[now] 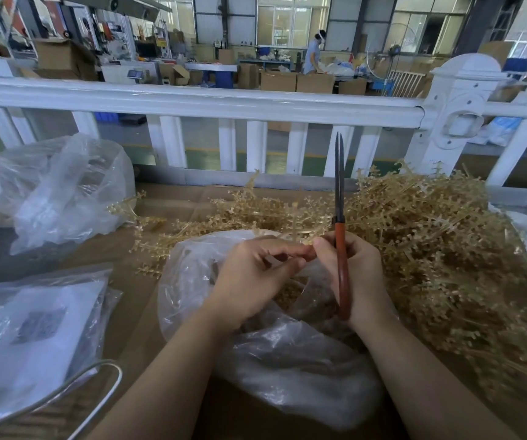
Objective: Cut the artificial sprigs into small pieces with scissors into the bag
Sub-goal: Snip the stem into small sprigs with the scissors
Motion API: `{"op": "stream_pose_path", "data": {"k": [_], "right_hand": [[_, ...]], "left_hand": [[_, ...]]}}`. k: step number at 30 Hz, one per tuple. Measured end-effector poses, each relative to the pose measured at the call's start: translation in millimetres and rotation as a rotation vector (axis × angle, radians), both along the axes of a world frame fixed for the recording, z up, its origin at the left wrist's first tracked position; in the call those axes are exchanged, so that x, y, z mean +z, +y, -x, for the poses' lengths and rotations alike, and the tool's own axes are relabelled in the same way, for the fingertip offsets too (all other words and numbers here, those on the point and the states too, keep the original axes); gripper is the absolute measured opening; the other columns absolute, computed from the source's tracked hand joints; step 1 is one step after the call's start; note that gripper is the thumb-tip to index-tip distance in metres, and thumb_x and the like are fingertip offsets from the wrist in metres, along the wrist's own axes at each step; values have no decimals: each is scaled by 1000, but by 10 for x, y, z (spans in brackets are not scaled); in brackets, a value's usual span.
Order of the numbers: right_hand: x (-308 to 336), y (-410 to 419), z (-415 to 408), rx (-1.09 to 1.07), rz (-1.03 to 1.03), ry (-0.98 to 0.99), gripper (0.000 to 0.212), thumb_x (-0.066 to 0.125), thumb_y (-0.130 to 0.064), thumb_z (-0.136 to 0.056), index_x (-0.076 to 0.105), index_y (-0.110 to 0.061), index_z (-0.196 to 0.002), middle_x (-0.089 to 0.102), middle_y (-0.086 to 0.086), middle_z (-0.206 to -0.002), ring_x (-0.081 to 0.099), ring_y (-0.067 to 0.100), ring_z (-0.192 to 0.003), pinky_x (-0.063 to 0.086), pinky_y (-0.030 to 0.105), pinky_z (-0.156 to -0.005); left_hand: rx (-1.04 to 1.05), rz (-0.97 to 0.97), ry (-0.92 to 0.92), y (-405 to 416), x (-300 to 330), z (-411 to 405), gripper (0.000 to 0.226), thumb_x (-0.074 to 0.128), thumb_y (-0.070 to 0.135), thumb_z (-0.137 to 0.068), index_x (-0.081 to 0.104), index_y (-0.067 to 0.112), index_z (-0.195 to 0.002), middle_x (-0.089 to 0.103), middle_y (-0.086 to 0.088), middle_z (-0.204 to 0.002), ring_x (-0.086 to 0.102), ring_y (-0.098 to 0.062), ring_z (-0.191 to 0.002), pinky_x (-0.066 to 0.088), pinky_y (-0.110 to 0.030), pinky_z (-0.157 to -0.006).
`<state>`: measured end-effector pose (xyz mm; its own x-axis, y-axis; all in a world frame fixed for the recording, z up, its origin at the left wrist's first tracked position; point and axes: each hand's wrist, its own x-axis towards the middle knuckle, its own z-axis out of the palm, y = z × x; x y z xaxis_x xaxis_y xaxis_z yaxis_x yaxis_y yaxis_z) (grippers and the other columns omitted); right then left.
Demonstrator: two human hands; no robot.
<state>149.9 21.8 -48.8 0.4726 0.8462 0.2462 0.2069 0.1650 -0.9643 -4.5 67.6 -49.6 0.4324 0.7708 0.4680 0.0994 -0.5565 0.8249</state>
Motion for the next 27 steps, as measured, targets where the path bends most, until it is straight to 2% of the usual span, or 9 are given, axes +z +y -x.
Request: {"op": "stream_pose_path", "data": {"k": [2, 5, 9, 13, 17, 20, 22, 24, 27], "right_hand": [[15, -11, 7, 25, -9, 53, 19, 74, -23, -91, 70, -11, -77, 68, -7, -61, 62, 3, -60, 49, 15, -61], [42, -54, 37, 69, -56, 74, 53, 68, -51, -78, 67, 2, -76, 62, -4, -57, 54, 2, -48, 42, 13, -53], [57, -73, 47, 68, -91, 113, 63, 63, -60, -71, 66, 2, -78, 67, 8, -67, 50, 2, -43, 37, 10, -48], [43, -54, 76, 76, -174, 226, 47, 60, -50, -80, 65, -3, -76, 65, 5, -59, 52, 1, -41, 41, 8, -47], [21, -43, 43, 65, -143, 227, 44, 65, -50, -83, 68, -7, -77, 68, 5, -61, 51, 2, -39, 40, 10, -43], [-30, -4, -13, 42, -64, 158, 27, 70, -23, -95, 69, -9, -72, 71, 4, -65, 59, 5, -50, 45, 9, -51], [-42, 10, -19, 15, -46, 112, 23, 68, -13, -96, 69, -8, -74, 72, 2, -65, 65, 10, -58, 49, 10, -57], [-30, 7, -2, 8, -44, 69, 19, 69, -12, -95, 70, -8, -77, 72, -1, -65, 66, 6, -58, 48, 8, -55], [8, -25, 32, 49, -53, 17, 15, 69, -10, -94, 70, -9, -79, 73, -3, -67, 67, 2, -62, 46, 5, -59]], "left_hand": [[62, -151, 101, -5, 1, -4, 24, 73, 16, -88, 78, 36, -100, 73, 12, -92, 67, -8, -89, 54, -29, -78], [126, -338, 177, -12, 9, -18, 20, 73, 15, -86, 80, 28, -99, 72, 10, -91, 65, -11, -88, 54, -33, -76], [137, -455, 236, -4, 0, 0, 22, 68, 12, -80, 81, 21, -96, 73, 6, -91, 65, -15, -87, 54, -35, -74], [202, -546, 209, 17, -5, -1, 21, 78, 4, -78, 81, 20, -92, 73, 5, -89, 65, -16, -85, 51, -28, -75], [238, -606, 197, 45, -23, 5, 20, 79, 4, -76, 81, 18, -90, 73, 3, -89, 66, -18, -85, 53, -32, -75], [236, -636, 208, 54, -47, 13, 18, 78, 10, -77, 81, 19, -92, 71, 2, -90, 65, -20, -84, 53, -36, -73], [264, -581, 189, 41, -36, 22, 12, 76, 28, -82, 80, 22, -92, 65, 2, -94, 59, -19, -88, 50, -36, -73], [351, -486, 117, 30, -7, 16, 34, 70, 51, -81, 74, 19, -92, 54, -1, -99, 49, -19, -96, 45, -32, -81], [400, -251, -58, 22, 57, 17, 63, 71, 63, -68, 51, 18, -107, 43, -3, -112, 43, -20, -111, 39, -34, -100]]}}
